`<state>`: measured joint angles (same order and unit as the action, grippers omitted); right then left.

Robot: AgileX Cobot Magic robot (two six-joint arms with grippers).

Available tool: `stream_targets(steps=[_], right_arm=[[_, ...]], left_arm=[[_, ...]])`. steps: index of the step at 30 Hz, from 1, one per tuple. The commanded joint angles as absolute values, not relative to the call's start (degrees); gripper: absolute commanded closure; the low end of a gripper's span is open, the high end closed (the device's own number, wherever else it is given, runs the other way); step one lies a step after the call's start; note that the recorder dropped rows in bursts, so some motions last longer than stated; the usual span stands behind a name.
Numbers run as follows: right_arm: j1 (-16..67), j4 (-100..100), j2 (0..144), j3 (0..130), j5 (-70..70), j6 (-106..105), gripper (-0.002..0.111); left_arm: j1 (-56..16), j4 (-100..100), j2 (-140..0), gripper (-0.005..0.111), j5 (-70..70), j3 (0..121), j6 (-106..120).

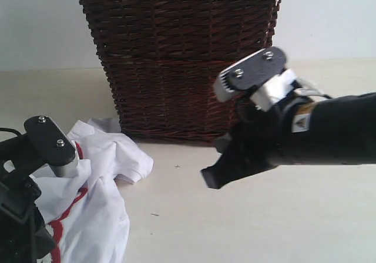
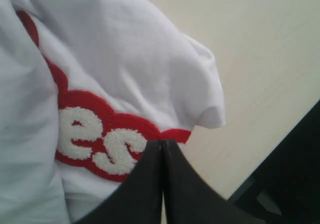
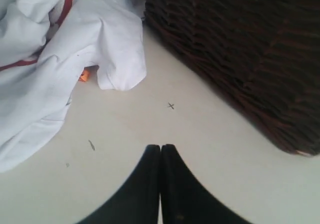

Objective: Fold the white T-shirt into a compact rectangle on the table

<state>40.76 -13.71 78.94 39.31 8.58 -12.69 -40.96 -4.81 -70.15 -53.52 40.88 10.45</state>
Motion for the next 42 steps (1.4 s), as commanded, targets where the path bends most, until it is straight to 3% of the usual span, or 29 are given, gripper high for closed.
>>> stream_targets(steps=[1, 3, 9, 19, 22, 25, 26, 32, 37, 42], right_arm=[[44.12, -3.28, 90.28, 45.89, 5.91, -7.39, 0.107], [45.92, -1.08, 94.85, 48.91, 6.29, -7.39, 0.101], [49.99, 2.48, 106.13, 57.46, 6.43, -7.39, 0.068], [49.21, 6.45, 121.23, 78.46, 18.67, -2.45, 0.065], [49.21, 19.71, 125.02, 81.67, 22.99, 8.30, 0.071], [49.21, 37.03, 126.84, 82.89, 31.24, 22.25, 0.106], [49.21, 37.44, 126.84, 82.89, 31.80, 22.11, 0.108], [49.48, 24.09, 119.14, 82.89, 44.48, 5.65, 0.108], [49.48, 6.14, 111.23, 82.89, 44.22, -9.75, 0.108], [49.48, 3.25, 102.98, 82.89, 45.15, -12.29, 0.108]], left_arm=[[-41.23, -4.65, -69.66, 0.107, -53.47, 40.83, 10.33], [-41.23, -4.65, -69.66, 0.107, -53.70, 40.83, 10.33], [-41.23, -4.65, -69.66, 0.107, -53.84, 40.83, 10.33], [-41.12, 0.00, -67.77, 0.107, -57.31, 40.83, 6.21], [-41.12, 5.26, -65.48, 0.107, -57.31, 40.63, 0.00], [-41.12, 12.10, -61.34, 0.107, -58.54, 40.47, -8.71], [-41.12, 13.91, -59.77, 0.107, -58.66, 40.47, -10.31], [-41.12, 15.73, -50.59, 0.107, -56.99, 37.65, -12.19], [-41.12, 14.20, -49.99, 0.107, -56.41, 37.39, -10.04], [-41.12, 14.20, -49.99, 0.107, -56.41, 37.39, -10.04]])
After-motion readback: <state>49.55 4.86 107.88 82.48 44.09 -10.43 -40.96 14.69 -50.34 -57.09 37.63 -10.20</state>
